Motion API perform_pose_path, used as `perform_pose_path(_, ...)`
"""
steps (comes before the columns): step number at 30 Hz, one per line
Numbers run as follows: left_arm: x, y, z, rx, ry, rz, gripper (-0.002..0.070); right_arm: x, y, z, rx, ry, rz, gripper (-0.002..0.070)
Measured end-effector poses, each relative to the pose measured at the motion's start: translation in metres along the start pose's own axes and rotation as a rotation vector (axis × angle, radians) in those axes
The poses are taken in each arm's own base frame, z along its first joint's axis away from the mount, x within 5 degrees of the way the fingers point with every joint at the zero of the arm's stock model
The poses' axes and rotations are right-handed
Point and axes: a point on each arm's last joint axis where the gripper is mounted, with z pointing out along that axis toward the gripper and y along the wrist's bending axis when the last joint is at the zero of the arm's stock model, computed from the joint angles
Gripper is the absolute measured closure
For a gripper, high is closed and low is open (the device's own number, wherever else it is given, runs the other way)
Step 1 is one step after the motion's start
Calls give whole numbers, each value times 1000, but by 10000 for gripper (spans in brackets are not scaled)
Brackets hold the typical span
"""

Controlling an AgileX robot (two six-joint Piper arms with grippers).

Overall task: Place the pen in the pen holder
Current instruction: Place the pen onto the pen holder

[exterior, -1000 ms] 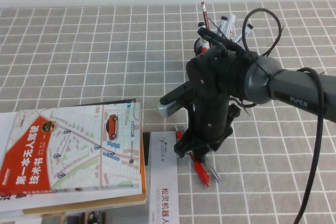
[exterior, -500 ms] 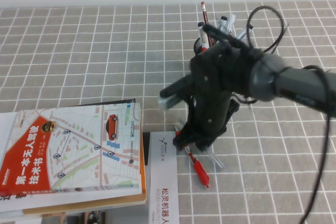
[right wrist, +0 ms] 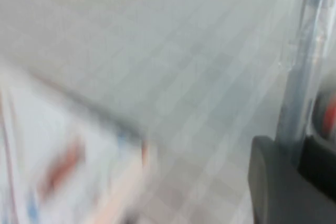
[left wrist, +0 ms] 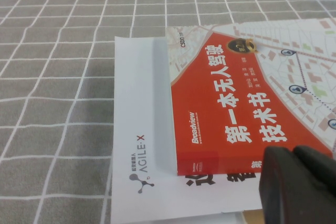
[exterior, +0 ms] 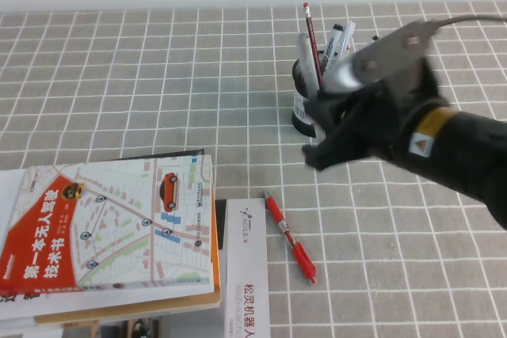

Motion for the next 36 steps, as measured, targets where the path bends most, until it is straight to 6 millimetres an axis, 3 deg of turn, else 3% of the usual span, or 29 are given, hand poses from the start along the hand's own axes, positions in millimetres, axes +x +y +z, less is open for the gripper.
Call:
perform_pose_path(4,0,0,0,0,0,0,678,-11,-1,-11,-7,-329,38,635)
perform_pose_path(10,0,0,0,0,0,0,678,-15,-19,14,54,-515,83,635)
perform_pose_path(18,0,0,0,0,0,0,678,-12,-78,68,202,-523,155,636)
perform_pose_path(22,0,0,0,0,0,0,678,-7,-90,92,197,-495,167,636)
perform_pose_path(29,0,0,0,0,0,0,678,16,-91,126,160,-370,133,628)
perform_pose_path(32,0,0,0,0,0,0,678,24,-92,132,163,-344,138,579)
perform_pose_path(36,0,0,0,0,0,0,678,27,-96,133,194,-345,188,419)
